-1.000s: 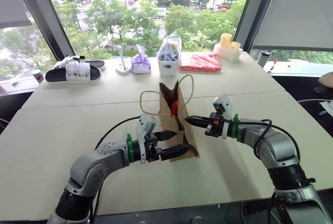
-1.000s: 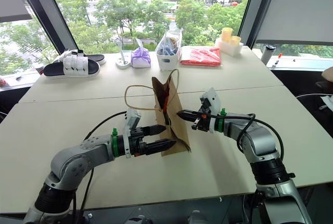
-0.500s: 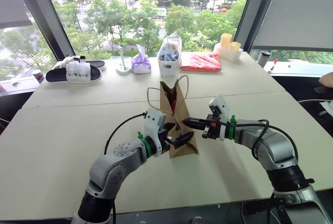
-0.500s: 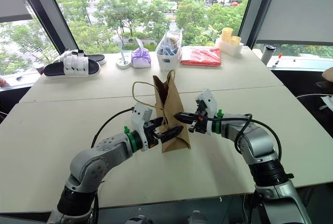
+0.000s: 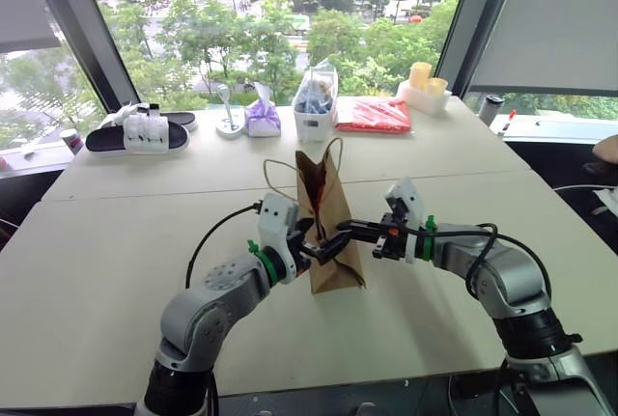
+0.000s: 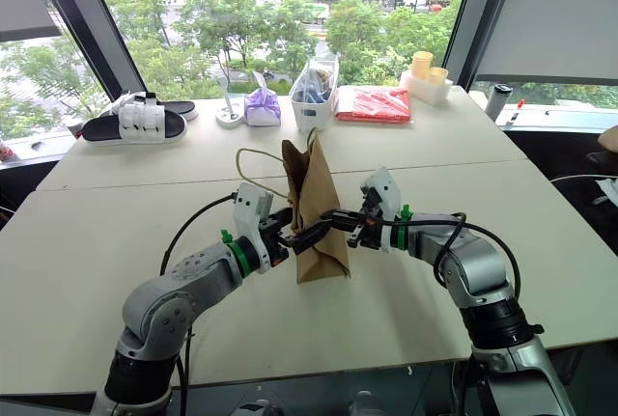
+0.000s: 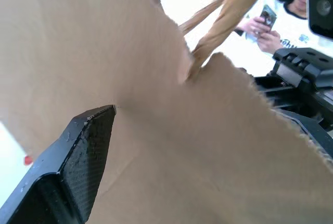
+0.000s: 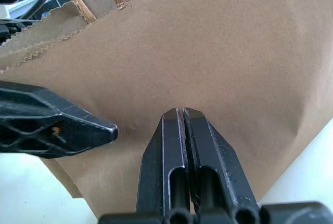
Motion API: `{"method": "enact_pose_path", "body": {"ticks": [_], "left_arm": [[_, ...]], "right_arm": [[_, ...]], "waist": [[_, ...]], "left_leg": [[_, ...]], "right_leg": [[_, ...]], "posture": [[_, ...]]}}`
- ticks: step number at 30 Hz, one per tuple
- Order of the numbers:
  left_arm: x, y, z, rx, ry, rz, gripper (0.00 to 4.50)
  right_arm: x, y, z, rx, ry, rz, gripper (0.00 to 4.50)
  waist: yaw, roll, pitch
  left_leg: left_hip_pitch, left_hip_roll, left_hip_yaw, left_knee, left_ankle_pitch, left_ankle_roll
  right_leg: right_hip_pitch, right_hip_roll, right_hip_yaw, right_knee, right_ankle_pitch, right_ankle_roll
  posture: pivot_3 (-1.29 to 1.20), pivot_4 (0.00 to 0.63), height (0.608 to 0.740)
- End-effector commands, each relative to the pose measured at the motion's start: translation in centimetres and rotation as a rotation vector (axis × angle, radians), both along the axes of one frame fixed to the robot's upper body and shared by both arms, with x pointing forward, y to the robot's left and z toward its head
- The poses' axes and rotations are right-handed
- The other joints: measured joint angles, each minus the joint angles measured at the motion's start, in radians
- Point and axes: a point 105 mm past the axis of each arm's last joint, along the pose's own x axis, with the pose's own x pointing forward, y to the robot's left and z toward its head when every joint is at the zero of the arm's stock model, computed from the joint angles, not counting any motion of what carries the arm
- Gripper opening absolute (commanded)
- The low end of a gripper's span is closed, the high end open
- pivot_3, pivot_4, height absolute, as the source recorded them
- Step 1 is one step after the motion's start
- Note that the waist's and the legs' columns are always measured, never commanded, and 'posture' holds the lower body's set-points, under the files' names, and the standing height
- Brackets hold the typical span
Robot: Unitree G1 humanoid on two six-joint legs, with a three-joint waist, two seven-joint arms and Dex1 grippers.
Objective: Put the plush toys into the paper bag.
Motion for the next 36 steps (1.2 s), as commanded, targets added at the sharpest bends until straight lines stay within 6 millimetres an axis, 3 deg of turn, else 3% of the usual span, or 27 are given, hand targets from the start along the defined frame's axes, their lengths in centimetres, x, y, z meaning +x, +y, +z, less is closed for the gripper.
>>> {"method": "enact_pose_path", "body": {"ticks": [1, 3, 9, 17, 22, 26, 30, 33, 36], "left_arm": [[-0.5, -0.1, 1.1, 0.008, -0.055, -0.012, 3.97], [-0.5, 0.0, 1.0, 0.022, -0.055, -0.017, 3.2], [-0.6, 0.2, 0.7, 0.06, -0.049, -0.032, 0.12], [-0.7, 1.2, 0.7, 0.132, -0.066, -0.092, 0.05], [0.3, 2.9, 2.1, 0.233, -0.178, -0.268, 0.05], [2.1, 4.4, 4.2, 0.265, -0.265, -0.462, 0.05], [2.7, 5.3, 4.5, 0.298, -0.296, -0.601, 0.05], [3.7, 6.6, 4.5, 0.334, -0.25, -0.753, 0.05], [4.3, 6.9, 4.9, 0.357, -0.21, -0.86, 0.05]], "right_arm": [[-0.4, 0.6, 1.0, 0.012, -0.042, 0.022, 0.0], [-0.4, 0.7, 1.0, 0.014, -0.043, 0.021, 0.0], [-0.3, 0.8, 1.1, 0.015, -0.049, 0.024, 0.0], [-0.2, 0.0, 1.7, 0.011, -0.063, 0.006, 0.0], [-0.8, -4.7, 4.5, 0.047, -0.099, -0.124, 0.0], [-3.8, -8.5, 6.0, 0.069, -0.088, -0.186, 0.0], [-5.2, -10.3, 6.1, 0.068, -0.072, -0.237, 0.0], [-6.5, -12.5, 5.6, 0.012, -0.066, -0.332, 0.0], [-7.2, -13.5, 5.5, -0.007, -0.072, -0.391, 0.0]], "waist": [[0.0, 0.0, 0.0], [-0.001, 0.0, 0.0], [0.0, 0.0, 0.0], [-0.003, 0.0, 0.0], [0.006, 0.0, 0.0], [0.019, 0.0, 0.0], [0.014, 0.0, 0.0], [0.016, 0.0, 0.0], [0.016, 0.0, 0.0]], "left_leg": [[0.0, 0.0, 0.0, 0.0, 0.0, 0.0], [0.0, 0.0, 0.0, 0.0, 0.0, 0.0], [0.0, 0.0, 0.0, 0.0, 0.0, 0.0], [0.0, 0.0, 0.0, 0.0, 0.0, 0.0], [0.0, 0.0, 0.0, 0.0, 0.0, 0.0], [-0.001, 0.0, 0.0, 0.0, 0.0, 0.0], [-0.001, 0.0, 0.002, 0.0, -0.001, 0.002], [-0.001, 0.0, 0.002, 0.001, -0.001, 0.002], [-0.002, 0.0, 0.002, 0.001, -0.001, 0.003]], "right_leg": [[0.0, 0.0, 0.0, 0.0, 0.0, 0.0], [0.0, 0.0, 0.0, 0.0, 0.0, 0.0], [0.0, 0.0, 0.0, 0.0, 0.0, 0.0], [0.0, 0.0, 0.0, 0.0, 0.0, 0.0], [0.0, 0.0, 0.0, 0.001, 0.0, 0.0], [0.0, 0.0, -0.001, -0.002, 0.0, 0.0], [0.0, 0.0, -0.001, -0.003, 0.0, 0.0], [0.0, 0.0, -0.001, -0.002, 0.0, 0.0], [0.0, 0.0, -0.002, -0.002, 0.0, 0.0]], "posture": [[0.0, 0.15, 0.74], [0.0, 0.15, 0.74], [0.0, 0.15, 0.74], [0.0, 0.15, 0.74], [0.0, 0.15, 0.74], [0.0, 0.15, 0.74], [0.0, 0.15, 0.74], [0.0, 0.15, 0.74], [0.0, 0.15, 0.74]]}}
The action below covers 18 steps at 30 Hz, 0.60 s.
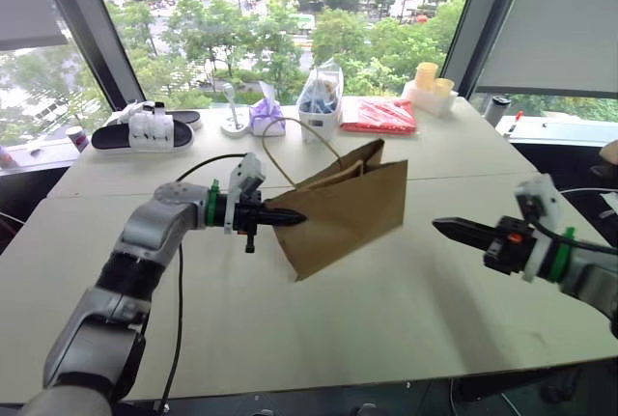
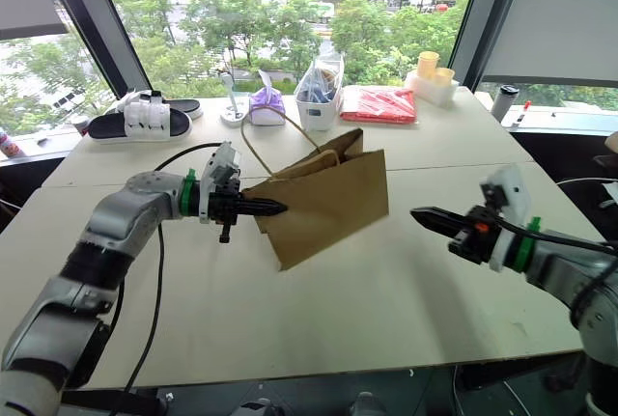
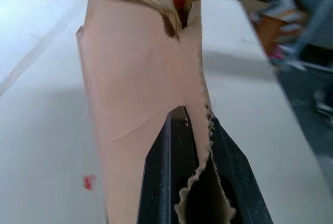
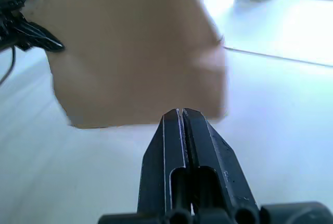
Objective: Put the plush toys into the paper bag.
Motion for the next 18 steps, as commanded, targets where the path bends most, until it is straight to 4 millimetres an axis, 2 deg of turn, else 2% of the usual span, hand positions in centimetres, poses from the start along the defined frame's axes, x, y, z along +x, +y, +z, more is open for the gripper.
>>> {"method": "enact_pose_path", "body": {"ticks": [1, 11, 15, 18], "left_arm": [[0.3, 0.1, 1.2, 0.058, -0.013, -0.117, 0.05], [1.5, -1.6, 0.6, 0.173, -0.005, -0.17, 0.05], [1.9, -1.5, -0.7, 0.224, 0.014, -0.163, 0.05], [2.3, -0.7, -1.1, 0.265, 0.014, -0.132, 1.42]], "right_arm": [[-0.9, -0.7, 1.8, -0.03, -0.082, -0.041, 0.0], [-3.0, -0.6, 1.0, -0.042, -0.081, -0.121, 0.0], [-3.7, -0.3, 0.9, -0.036, -0.081, -0.131, 0.0], [-3.8, 0.0, 0.5, -0.04, -0.075, -0.137, 0.0]], "waist": [[-0.003, 0.0, 0.0], [-0.004, -0.001, 0.001], [-0.001, -0.001, 0.0], [-0.004, -0.001, 0.0]], "left_leg": [[0.0, 0.0, 0.0, 0.001, 0.0, 0.0], [-0.003, 0.0, -0.001, 0.002, -0.001, 0.001], [-0.004, 0.0, -0.001, 0.005, -0.001, 0.002], [-0.006, 0.0, -0.001, 0.008, -0.002, 0.004]], "right_leg": [[0.0, 0.0, 0.0, 0.0, 0.0, 0.0], [-0.001, -0.001, 0.0, 0.0, 0.001, 0.002], [-0.001, -0.001, 0.0, 0.0, 0.001, 0.003], [-0.001, 0.0, 0.0, 0.001, 0.001, 0.004]], "posture": [[0.0, 0.15, 0.74], [0.0, 0.15, 0.74], [0.0, 0.15, 0.74], [0.0, 0.15, 0.74]]}}
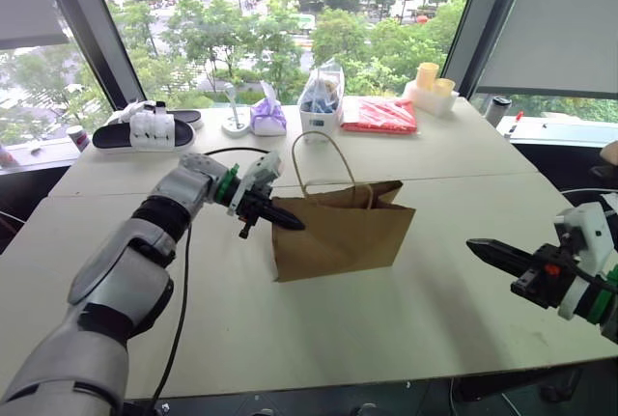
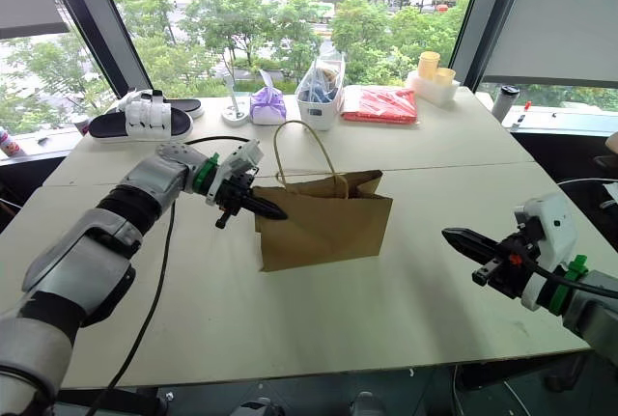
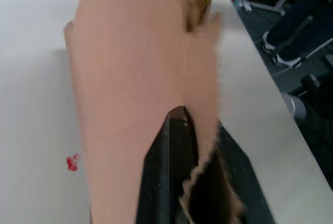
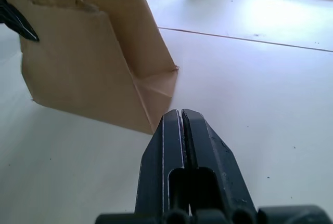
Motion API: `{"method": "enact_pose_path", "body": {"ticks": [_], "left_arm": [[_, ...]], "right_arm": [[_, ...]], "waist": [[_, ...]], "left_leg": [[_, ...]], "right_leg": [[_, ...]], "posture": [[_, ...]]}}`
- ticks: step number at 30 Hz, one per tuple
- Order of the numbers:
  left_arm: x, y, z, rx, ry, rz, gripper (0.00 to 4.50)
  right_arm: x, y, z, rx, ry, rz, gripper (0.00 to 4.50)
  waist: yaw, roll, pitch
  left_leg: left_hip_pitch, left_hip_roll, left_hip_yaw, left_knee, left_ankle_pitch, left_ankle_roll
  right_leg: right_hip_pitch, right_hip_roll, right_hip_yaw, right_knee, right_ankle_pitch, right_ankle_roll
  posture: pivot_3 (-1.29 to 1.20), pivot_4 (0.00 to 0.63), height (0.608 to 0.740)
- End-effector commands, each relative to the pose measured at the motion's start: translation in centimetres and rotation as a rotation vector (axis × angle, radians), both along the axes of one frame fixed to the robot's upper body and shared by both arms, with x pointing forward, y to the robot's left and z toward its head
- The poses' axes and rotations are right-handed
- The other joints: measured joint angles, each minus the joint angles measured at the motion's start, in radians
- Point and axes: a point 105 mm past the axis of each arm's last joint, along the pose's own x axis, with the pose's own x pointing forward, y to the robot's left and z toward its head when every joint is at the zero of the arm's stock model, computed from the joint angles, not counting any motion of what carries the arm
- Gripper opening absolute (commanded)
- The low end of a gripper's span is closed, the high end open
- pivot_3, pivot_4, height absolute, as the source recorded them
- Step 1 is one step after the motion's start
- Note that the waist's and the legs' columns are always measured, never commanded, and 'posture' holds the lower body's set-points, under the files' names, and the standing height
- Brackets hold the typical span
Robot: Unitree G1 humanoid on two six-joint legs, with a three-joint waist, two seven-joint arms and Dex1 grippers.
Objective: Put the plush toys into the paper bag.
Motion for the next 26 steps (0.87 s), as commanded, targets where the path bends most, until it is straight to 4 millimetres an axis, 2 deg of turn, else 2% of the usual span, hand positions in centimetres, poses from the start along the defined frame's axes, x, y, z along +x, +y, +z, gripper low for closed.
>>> {"method": "enact_pose_path", "body": {"ticks": [1, 6, 11, 17, 20, 26], "left_arm": [[0.5, 0.8, 0.9, 0.035, -0.04, 0.021, 1.96], [0.8, 2.5, 1.0, 0.056, -0.077, 0.055, 4.38], [0.5, 5.3, 1.8, 0.028, -0.059, 0.136, 4.45], [-1.8, 8.5, 3.0, -0.1, -0.076, 0.239, 4.45], [-4.3, 8.4, 3.1, -0.146, -0.078, 0.299, 4.45], [-8.6, 7.3, 1.9, -0.238, -0.087, 0.455, 4.45]], "right_arm": [[-0.3, 0.4, 0.7, -0.008, -0.043, 0.002, 0.0], [0.3, 1.2, 0.6, -0.008, -0.046, 0.039, 0.0], [1.4, 3.2, -0.4, -0.069, 0.001, 0.163, 0.0], [3.1, 5.5, -1.7, -0.156, 0.021, 0.328, 0.0], [4.3, 5.8, -1.5, -0.186, 0.009, 0.381, 0.0], [5.5, 6.1, -1.4, -0.246, 0.009, 0.469, 0.0]], "waist": [[-0.002, 0.0, 0.0], [-0.003, 0.0, 0.0], [-0.015, 0.0, 0.0], [-0.028, 0.001, 0.0], [-0.026, 0.001, 0.0], [-0.012, 0.001, 0.0]], "left_leg": [[-0.001, 0.0, 0.0, 0.002, -0.001, 0.002], [-0.003, 0.0, 0.0, 0.007, -0.002, 0.003], [-0.004, 0.0, 0.0, 0.007, -0.002, 0.003], [-0.004, 0.001, 0.0, 0.006, -0.002, 0.003], [-0.004, 0.003, 0.0, 0.006, -0.002, 0.003], [-0.004, 0.002, -0.001, 0.007, -0.002, 0.003]], "right_leg": [[0.0, 0.0, 0.0, 0.001, 0.0, 0.0], [0.0, 0.0, 0.0, 0.001, 0.001, 0.002], [0.0, 0.0, 0.0, 0.001, 0.001, 0.002], [-0.002, 0.0, 0.0, 0.001, 0.001, 0.003], [-0.003, -0.001, 0.001, 0.002, 0.001, 0.002], [-0.002, -0.002, 0.001, 0.001, 0.001, 0.003]], "posture": [[0.0, 0.15, 0.74], [0.0, 0.15, 0.74], [0.0, 0.15, 0.74], [0.0, 0.15, 0.74], [0.0, 0.15, 0.74], [0.0, 0.15, 0.74]]}}
